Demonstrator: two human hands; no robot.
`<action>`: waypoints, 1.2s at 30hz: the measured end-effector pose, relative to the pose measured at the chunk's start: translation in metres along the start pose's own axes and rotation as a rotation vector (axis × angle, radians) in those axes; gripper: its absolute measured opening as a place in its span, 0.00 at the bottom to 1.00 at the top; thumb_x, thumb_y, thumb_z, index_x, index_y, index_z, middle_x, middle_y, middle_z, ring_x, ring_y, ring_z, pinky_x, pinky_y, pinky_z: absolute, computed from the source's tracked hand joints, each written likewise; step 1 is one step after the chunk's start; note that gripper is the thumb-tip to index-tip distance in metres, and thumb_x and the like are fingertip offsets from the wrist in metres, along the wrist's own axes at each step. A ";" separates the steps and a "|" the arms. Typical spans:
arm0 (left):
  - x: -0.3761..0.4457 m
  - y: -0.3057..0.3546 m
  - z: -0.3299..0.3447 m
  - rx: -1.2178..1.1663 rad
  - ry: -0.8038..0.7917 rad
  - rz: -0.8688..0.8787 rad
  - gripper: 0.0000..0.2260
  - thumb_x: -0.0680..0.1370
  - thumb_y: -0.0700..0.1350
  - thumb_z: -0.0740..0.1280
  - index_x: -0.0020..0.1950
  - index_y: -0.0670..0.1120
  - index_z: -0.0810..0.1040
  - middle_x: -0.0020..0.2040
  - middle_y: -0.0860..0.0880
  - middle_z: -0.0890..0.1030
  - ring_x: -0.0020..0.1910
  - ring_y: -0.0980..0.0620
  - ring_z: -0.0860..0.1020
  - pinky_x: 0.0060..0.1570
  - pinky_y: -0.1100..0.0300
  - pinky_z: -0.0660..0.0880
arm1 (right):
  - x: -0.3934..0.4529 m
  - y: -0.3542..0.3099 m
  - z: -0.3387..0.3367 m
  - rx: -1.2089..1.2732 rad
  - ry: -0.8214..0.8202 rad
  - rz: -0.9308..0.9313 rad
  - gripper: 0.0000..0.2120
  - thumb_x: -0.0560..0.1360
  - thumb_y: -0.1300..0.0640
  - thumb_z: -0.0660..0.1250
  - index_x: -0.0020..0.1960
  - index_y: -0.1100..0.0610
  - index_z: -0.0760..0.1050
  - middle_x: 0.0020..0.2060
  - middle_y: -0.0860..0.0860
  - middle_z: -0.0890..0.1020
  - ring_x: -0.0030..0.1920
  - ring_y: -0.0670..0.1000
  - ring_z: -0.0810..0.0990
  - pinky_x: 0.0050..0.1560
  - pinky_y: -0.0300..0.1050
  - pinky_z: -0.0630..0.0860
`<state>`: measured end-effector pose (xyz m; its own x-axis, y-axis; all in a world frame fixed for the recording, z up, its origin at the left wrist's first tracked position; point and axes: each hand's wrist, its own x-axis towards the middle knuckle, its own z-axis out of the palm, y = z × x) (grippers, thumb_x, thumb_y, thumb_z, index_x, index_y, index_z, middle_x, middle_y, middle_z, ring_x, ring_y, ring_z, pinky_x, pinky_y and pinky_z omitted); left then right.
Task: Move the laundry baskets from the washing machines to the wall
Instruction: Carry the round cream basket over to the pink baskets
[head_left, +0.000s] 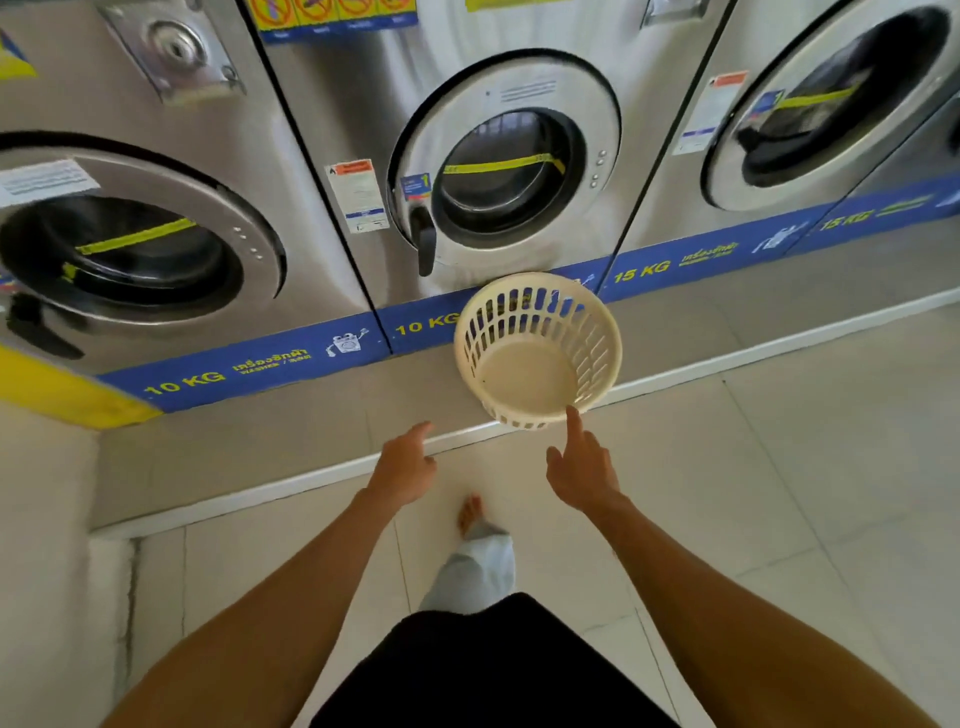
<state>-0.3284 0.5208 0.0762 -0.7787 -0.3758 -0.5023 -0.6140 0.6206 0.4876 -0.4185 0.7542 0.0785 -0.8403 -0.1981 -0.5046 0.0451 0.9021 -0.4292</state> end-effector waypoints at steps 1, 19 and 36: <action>0.015 0.008 0.000 -0.013 -0.017 -0.010 0.26 0.76 0.39 0.62 0.75 0.47 0.66 0.66 0.41 0.77 0.66 0.42 0.75 0.65 0.53 0.70 | 0.012 0.002 -0.006 -0.009 -0.006 0.011 0.34 0.83 0.50 0.60 0.83 0.48 0.45 0.72 0.60 0.72 0.70 0.65 0.73 0.69 0.64 0.71; 0.191 0.114 0.015 -0.022 -0.136 -0.139 0.18 0.75 0.40 0.64 0.65 0.46 0.77 0.60 0.43 0.82 0.61 0.43 0.79 0.61 0.58 0.71 | 0.199 0.050 -0.089 -0.022 -0.160 0.195 0.27 0.83 0.50 0.59 0.80 0.52 0.56 0.65 0.60 0.80 0.63 0.64 0.80 0.61 0.62 0.79; 0.356 0.062 0.147 -0.321 0.180 -0.722 0.38 0.79 0.45 0.62 0.77 0.65 0.40 0.72 0.36 0.69 0.65 0.32 0.72 0.62 0.39 0.71 | 0.428 0.121 -0.034 -0.104 -0.177 0.110 0.41 0.80 0.42 0.65 0.84 0.45 0.43 0.77 0.60 0.63 0.75 0.66 0.67 0.70 0.64 0.70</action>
<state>-0.6247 0.5268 -0.1768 -0.1682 -0.7302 -0.6622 -0.9588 -0.0349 0.2820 -0.7910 0.7914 -0.1642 -0.7253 -0.1526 -0.6713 0.0674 0.9547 -0.2899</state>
